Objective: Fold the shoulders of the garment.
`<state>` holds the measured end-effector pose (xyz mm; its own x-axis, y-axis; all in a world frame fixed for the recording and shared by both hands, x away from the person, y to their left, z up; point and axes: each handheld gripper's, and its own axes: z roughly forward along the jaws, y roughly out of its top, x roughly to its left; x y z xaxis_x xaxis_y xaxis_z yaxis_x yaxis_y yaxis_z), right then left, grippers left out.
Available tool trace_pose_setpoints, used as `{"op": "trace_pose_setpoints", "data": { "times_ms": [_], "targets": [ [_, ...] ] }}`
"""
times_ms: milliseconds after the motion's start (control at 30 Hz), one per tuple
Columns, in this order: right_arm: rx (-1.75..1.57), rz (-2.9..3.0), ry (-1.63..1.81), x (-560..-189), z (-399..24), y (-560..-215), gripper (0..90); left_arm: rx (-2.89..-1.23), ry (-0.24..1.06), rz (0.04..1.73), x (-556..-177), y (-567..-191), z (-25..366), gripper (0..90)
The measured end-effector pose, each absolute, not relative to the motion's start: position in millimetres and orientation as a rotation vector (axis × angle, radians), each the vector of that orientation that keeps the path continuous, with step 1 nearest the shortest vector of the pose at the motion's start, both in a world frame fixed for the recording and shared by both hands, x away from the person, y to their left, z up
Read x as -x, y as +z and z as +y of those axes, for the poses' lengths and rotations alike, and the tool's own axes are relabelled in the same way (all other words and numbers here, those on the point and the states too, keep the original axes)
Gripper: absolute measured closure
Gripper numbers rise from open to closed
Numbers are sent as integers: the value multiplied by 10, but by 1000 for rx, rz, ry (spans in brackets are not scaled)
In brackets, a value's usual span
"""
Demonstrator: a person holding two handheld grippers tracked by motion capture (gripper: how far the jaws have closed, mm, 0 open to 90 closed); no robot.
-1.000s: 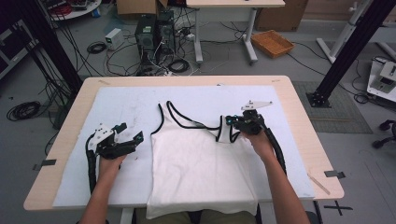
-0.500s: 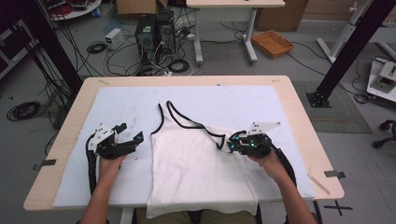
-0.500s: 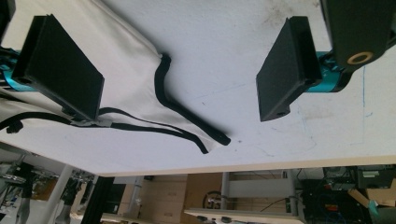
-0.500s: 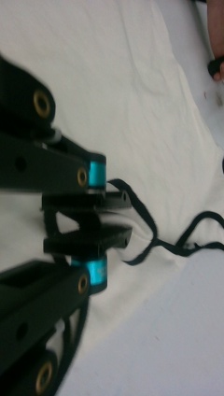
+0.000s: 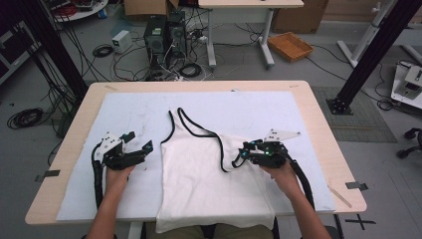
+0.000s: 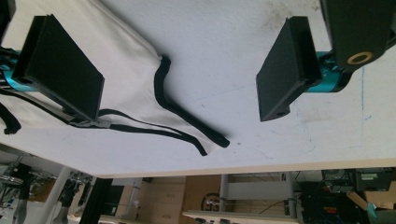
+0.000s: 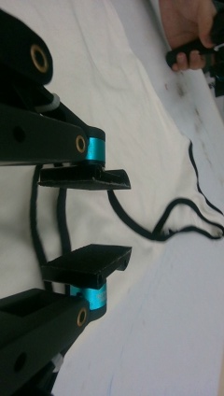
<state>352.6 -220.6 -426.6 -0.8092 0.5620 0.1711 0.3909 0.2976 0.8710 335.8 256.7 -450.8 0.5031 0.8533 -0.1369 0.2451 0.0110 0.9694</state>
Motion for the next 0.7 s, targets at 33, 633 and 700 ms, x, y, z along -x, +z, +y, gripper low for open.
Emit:
{"op": "trace_pose_setpoints", "data": {
  "times_ms": [33,633,700],
  "targets": [
    [-870,2414,1522,-3519,-2131,-4268,617,-1527,624,988,-3358,-4509,2566,155],
    [-665,2692,1100,-3501,-1969,-4421,851,-1529,606,1005,-3351,-4497,2567,164],
    [-689,2699,1120,-3508,-1989,-4417,730,-1512,597,1014,-3354,-4482,2572,166]
  ]
}}
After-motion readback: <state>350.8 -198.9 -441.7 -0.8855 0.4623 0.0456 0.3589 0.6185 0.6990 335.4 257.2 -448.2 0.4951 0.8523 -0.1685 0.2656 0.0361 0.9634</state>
